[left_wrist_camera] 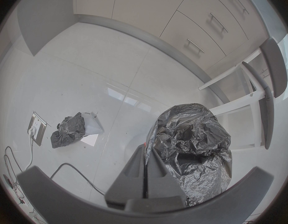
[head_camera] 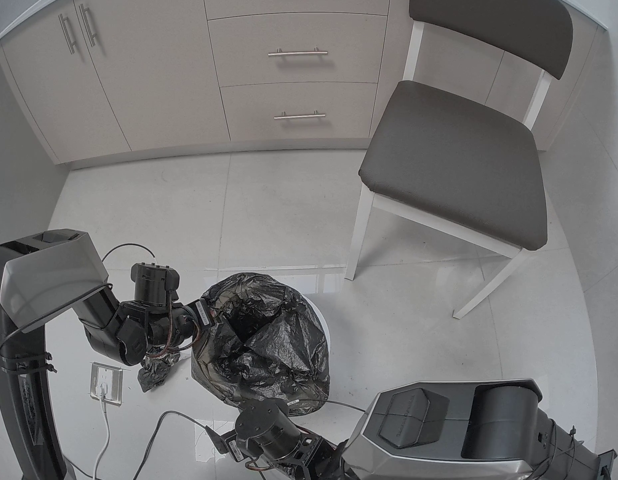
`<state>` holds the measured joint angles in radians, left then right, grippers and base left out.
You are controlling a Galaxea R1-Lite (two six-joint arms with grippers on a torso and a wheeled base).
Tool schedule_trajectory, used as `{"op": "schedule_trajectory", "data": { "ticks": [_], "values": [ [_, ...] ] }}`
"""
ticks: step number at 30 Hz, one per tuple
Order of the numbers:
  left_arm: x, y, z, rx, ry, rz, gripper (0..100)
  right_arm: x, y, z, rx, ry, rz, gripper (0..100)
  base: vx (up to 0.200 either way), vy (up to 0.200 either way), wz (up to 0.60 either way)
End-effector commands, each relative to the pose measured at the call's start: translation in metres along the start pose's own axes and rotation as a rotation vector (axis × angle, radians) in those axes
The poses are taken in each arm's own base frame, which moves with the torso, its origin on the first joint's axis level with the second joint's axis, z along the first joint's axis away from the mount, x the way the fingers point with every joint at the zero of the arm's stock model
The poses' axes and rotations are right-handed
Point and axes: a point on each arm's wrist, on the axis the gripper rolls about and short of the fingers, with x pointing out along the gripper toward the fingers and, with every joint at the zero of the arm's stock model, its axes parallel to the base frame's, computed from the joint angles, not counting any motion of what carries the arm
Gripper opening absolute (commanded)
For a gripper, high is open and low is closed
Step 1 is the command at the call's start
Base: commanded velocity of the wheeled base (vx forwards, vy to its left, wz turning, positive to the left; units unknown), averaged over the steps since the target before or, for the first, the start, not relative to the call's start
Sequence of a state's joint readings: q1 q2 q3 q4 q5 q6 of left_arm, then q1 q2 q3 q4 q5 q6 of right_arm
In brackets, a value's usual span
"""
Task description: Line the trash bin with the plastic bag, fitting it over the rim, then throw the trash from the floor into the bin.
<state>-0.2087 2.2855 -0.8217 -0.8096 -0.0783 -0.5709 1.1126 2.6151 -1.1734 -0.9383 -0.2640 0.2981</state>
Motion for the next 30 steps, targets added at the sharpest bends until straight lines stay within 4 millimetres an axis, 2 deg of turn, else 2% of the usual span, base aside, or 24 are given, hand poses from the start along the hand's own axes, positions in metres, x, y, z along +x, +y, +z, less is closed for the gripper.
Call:
{"op": "schedule_trajectory", "data": {
  "ticks": [1, 13, 19, 24, 25, 27, 28, 29, 30],
  "values": [
    [0.002, 0.001, -0.001, 0.000, 0.003, 0.002, 0, -0.003, 0.009, -0.010, -0.013, 0.020, 0.019, 100, 0.000, 0.000, 0.00],
    [0.002, 0.001, -0.001, -0.001, 0.002, 0.003, 0, -0.018, 0.040, -0.021, 0.023, 0.082, 0.071, 100, 0.000, 0.000, 0.00],
    [0.002, 0.002, -0.001, -0.001, 0.001, 0.002, 0, -0.020, 0.044, -0.024, 0.018, 0.090, 0.081, 100, 0.000, 0.000, 0.00],
    [0.000, 0.001, -0.001, -0.001, 0.001, 0.002, 0, -0.023, 0.042, -0.013, 0.031, 0.061, 0.079, 100, 0.000, 0.000, 0.00],
    [0.000, 0.001, -0.001, -0.001, 0.000, 0.002, 0, -0.030, 0.034, 0.024, 0.062, -0.017, 0.064, 100, 0.000, 0.000, 0.00],
    [0.000, 0.001, -0.001, 0.000, 0.001, 0.001, 0, -0.037, 0.020, 0.054, 0.080, -0.079, 0.042, 100, 0.000, 0.000, 0.00],
    [0.000, 0.001, -0.001, -0.001, 0.000, 0.002, 0, -0.039, 0.017, 0.061, 0.082, -0.094, 0.038, 100, 0.000, 0.000, 0.00],
    [0.000, 0.001, -0.001, 0.002, 0.001, 0.001, 0, -0.046, 0.000, 0.085, 0.078, -0.147, 0.003, 100, 0.000, 0.000, 0.00],
    [0.000, 0.001, -0.001, 0.002, 0.001, 0.001, 0, -0.046, 0.000, 0.085, 0.078, -0.147, 0.003, 100, 0.000, 0.000, 0.00]
  ]
}}
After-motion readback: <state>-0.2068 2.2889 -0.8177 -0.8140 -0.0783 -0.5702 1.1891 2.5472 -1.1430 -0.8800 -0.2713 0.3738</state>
